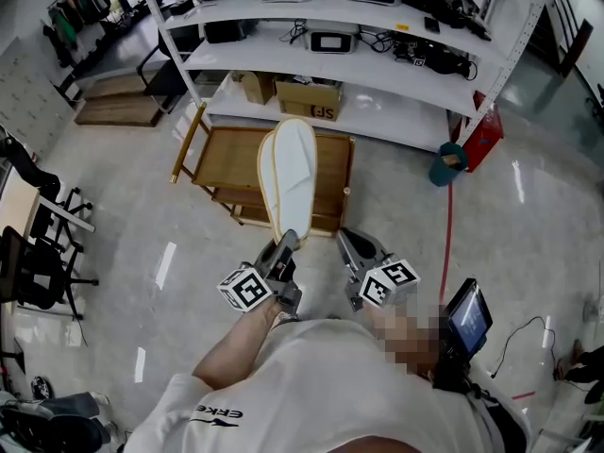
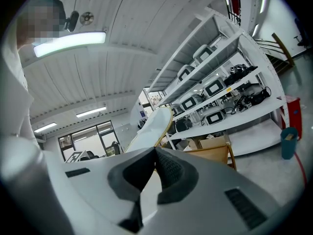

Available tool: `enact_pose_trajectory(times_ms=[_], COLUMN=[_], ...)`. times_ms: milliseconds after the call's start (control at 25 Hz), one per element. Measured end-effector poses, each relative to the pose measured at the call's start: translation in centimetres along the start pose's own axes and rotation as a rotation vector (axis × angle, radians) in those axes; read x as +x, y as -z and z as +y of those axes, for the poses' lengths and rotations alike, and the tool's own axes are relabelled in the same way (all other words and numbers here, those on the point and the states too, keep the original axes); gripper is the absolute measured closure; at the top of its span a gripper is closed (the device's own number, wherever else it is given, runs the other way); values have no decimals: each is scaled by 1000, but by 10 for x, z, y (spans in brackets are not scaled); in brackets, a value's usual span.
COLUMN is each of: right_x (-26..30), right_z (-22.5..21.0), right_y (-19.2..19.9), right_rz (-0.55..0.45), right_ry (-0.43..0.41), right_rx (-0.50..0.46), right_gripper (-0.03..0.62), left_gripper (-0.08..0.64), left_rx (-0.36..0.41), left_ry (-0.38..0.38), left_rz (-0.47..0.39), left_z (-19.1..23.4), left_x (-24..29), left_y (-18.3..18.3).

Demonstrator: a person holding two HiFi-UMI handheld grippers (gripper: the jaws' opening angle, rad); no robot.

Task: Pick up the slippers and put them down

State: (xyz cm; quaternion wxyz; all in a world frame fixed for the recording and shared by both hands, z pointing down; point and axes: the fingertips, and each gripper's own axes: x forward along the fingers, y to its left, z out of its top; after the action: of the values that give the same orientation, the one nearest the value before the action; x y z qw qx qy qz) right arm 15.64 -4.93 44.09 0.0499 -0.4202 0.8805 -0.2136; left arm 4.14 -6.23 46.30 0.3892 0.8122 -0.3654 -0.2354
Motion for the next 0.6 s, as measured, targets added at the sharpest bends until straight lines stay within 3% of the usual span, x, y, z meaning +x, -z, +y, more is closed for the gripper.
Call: enact_pose_trajectory(times_ms=[600], right_x=[38], right_z=[21], right_y=[14], right_rz=[33], right_ry=[-20], right_rx=[6], right_gripper=[588], left_gripper=[497], left_rx=[-24], left_ry=[-47], left_rz=[-34], left_z=[31], left_x=[-21], left_y=[-31])
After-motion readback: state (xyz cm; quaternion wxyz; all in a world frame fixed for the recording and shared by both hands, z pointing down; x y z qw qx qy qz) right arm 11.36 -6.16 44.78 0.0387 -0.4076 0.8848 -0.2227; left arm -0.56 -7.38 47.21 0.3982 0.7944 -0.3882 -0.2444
